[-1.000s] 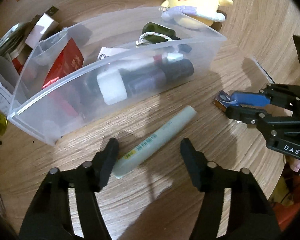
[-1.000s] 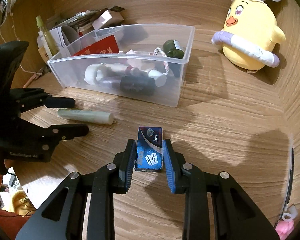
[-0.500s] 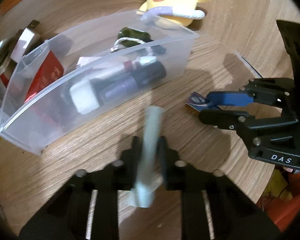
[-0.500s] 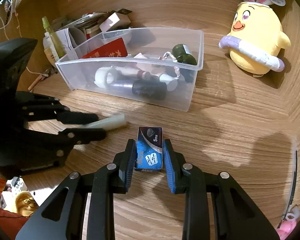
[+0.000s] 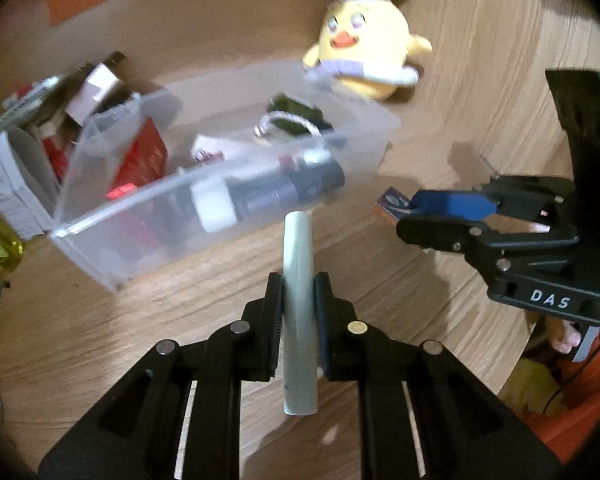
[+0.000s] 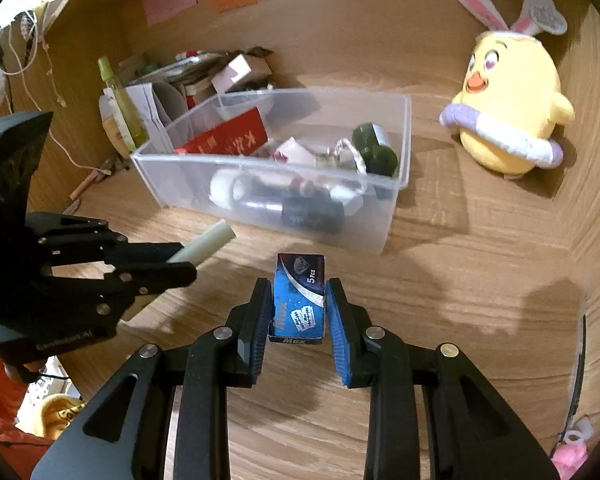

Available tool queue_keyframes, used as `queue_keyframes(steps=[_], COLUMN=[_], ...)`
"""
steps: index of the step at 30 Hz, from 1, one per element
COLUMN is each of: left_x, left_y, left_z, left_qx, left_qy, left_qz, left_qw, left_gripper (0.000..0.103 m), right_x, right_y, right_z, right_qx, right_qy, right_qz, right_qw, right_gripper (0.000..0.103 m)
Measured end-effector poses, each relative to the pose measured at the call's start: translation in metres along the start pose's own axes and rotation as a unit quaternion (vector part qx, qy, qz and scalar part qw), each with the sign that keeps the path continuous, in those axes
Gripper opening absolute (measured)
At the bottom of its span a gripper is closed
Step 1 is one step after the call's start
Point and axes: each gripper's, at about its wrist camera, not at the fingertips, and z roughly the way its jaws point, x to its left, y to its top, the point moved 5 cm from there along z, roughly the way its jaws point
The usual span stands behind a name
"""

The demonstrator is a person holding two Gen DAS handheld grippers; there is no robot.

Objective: Organize objects
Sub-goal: 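Carry the blue box and pale green stick over the clear bin with both tools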

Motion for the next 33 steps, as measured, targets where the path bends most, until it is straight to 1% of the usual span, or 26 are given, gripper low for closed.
queue_keyframes(steps=[8, 15, 21, 27, 33], left_x=[0.005, 0.012, 0.018, 0.026, 0.033], left_y=[0.021, 0.036, 0.053, 0.071, 0.084], left_z=[-0.036, -0.053, -0.066, -0.072, -0.073], left_qx=[-0.061, -0.094, -0.128, -0.146, -0.156], left_qy=[0.011, 0.006, 0.006, 0.015, 0.018], left_qz=[-0.015, -0.034, -0.045, -0.05, -0.058], left_qw=[0.998, 0.9949, 0.9907, 0.9879, 0.9858], left_gripper=[0.015, 0.015, 0.015, 0.015, 0.015], right_x=[0.008, 0.015, 0.015, 0.012, 0.009], right_y=[0.025, 0.043, 0.06, 0.078, 0.092], right_z=[-0.018, -0.026, -0.031, -0.038, -0.039], right_qx=[-0.042, -0.069, -0.087, -0.108, -0.122], right_qy=[0.003, 0.006, 0.001, -0.004, -0.01], right_qz=[-0.009, -0.011, -0.01, -0.013, -0.015], right_qw=[0.999, 0.998, 0.996, 0.994, 0.992], right_gripper=[0.025, 0.025, 0.025, 0.025, 0.025])
